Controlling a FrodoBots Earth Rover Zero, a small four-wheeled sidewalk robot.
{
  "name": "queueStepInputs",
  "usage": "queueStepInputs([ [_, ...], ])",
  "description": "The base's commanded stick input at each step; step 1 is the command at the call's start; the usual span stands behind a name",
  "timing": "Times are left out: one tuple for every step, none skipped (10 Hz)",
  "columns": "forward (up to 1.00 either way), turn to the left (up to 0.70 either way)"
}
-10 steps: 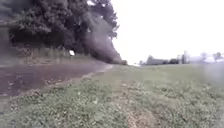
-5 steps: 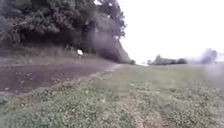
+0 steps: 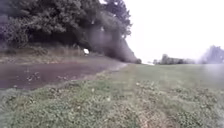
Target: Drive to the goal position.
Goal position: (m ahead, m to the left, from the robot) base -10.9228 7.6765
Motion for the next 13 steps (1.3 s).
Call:
queueStepInputs([
  [0.00, 0.45],
  [0.00, 0.45],
  [0.00, 0.45],
  [0.00, 0.45],
  [0.00, 0.45],
  [0.00, 0.45],
  [0.00, 0.45],
  [0.00, 0.45],
  [0.00, 0.45],
  [0.00, 0.45],
  [0.00, 0.45],
  [0.00, 0.45],
  [0.00, 0.45],
])
